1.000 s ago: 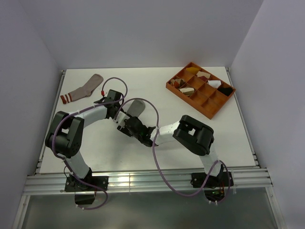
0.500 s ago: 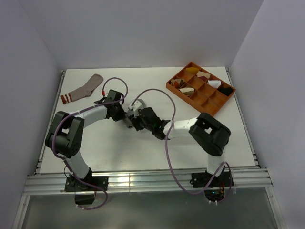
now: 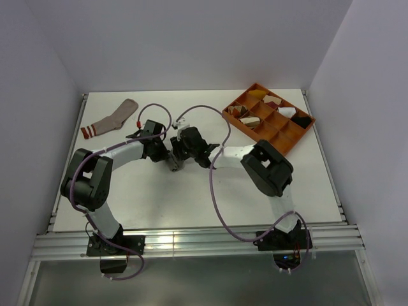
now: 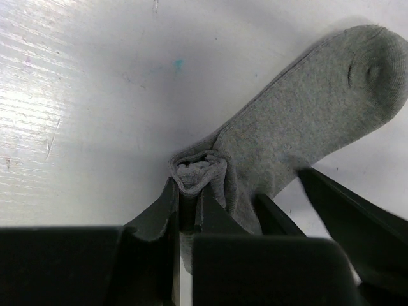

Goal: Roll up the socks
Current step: Roll the sock at the center of the board.

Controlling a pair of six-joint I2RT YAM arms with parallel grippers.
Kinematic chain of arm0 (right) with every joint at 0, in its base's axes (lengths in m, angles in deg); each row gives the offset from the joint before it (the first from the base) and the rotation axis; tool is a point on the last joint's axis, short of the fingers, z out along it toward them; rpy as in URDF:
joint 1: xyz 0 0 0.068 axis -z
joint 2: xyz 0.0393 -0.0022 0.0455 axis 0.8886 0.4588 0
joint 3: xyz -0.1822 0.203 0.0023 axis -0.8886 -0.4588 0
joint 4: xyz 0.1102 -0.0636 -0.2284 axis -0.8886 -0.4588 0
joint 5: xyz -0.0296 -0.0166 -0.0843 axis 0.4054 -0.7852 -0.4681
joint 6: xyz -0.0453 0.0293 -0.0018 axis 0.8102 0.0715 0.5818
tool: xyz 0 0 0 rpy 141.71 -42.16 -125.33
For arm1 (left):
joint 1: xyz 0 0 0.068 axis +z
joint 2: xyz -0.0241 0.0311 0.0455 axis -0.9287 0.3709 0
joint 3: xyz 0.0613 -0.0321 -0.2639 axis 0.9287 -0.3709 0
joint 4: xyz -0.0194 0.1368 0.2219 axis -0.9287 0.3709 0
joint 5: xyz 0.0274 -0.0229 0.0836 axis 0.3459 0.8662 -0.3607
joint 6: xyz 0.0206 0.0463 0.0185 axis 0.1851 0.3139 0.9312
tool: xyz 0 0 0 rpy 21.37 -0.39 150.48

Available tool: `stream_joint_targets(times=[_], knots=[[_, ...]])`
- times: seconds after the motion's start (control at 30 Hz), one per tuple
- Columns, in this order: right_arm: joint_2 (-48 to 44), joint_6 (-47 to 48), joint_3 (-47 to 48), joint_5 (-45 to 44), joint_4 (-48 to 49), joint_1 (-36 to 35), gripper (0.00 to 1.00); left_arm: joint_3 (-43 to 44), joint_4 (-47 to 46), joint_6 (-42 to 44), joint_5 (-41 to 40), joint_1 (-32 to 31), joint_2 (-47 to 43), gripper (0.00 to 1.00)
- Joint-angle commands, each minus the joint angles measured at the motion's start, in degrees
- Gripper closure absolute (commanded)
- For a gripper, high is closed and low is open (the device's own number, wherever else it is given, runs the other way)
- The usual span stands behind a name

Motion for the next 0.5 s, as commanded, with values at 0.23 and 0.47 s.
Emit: stream_joint_targets(times=[0.23,0.47], knots=[[8.9,-8.4,13.2,-1.7,-17.0,0.3,0.67,-0.9,6.6,1.2,3.2,-0.9,-2.3,1.0],[10.9,-11.0,16.1,-2.8,-22.2,0.2,0.68,-0.8,8.1,0.9,4.9,-0.9,-9.7,1.0]])
